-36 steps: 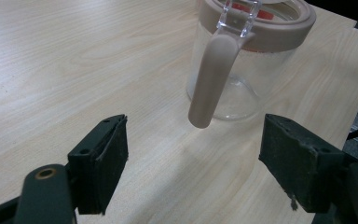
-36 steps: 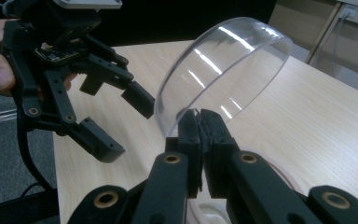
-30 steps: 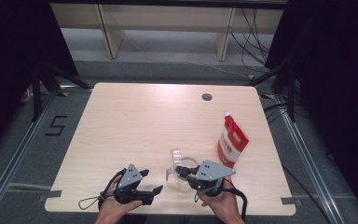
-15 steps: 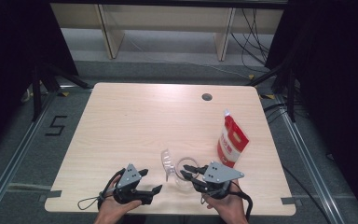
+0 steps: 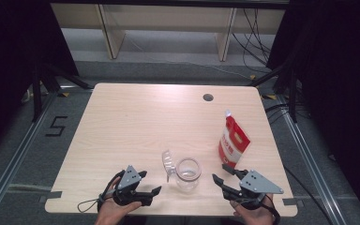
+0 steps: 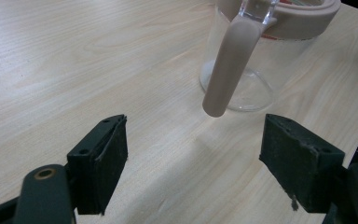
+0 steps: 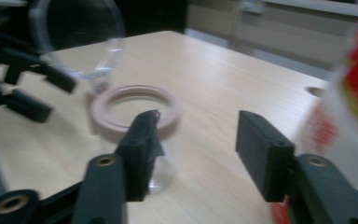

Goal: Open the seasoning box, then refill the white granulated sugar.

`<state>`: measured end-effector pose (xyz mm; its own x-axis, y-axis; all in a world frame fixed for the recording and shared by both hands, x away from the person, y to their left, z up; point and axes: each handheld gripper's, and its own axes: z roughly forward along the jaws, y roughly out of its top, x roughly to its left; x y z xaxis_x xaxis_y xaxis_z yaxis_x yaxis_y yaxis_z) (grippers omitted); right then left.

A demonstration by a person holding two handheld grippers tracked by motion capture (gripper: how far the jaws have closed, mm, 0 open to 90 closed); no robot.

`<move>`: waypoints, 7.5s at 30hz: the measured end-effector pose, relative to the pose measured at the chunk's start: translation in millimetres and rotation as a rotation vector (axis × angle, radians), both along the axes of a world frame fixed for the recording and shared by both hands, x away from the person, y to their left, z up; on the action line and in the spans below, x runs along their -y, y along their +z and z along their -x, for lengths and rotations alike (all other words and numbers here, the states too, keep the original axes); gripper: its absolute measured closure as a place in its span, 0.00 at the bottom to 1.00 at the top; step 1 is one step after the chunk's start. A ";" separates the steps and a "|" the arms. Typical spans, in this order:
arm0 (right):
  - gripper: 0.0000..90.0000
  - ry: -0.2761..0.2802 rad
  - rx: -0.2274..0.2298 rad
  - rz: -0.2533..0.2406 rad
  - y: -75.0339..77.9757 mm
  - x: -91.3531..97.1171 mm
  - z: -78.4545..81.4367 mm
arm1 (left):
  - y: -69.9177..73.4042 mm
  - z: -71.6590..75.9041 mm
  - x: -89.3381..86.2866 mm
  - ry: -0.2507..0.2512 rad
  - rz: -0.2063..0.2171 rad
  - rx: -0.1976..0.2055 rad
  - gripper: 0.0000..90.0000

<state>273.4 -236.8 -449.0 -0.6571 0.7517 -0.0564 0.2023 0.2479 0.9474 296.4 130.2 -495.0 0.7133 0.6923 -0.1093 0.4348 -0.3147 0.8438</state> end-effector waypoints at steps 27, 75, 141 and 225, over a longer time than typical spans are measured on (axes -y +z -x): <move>0.22 -0.243 -0.050 -0.032 -28.9 39.5 -31.3 | -2.7 -0.9 1.6 0.031 0.044 -0.038 0.21; 0.24 -0.295 -0.020 0.014 -60.0 24.8 -88.1 | -2.4 -0.1 1.9 0.026 0.060 -0.028 0.22; 0.50 -0.259 0.030 -0.096 -66.2 30.1 -104.2 | -2.5 -1.7 2.3 0.012 0.033 -0.019 0.22; 0.59 -0.146 0.194 0.135 -7.6 53.0 -28.7 | -2.0 -1.0 0.1 0.039 0.044 -0.032 0.22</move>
<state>302.2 -289.8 -456.6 -0.5095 0.8147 -0.2769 0.0631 0.3564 0.9322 297.4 130.1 -497.0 0.6818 0.7131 -0.1629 0.4729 -0.2599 0.8419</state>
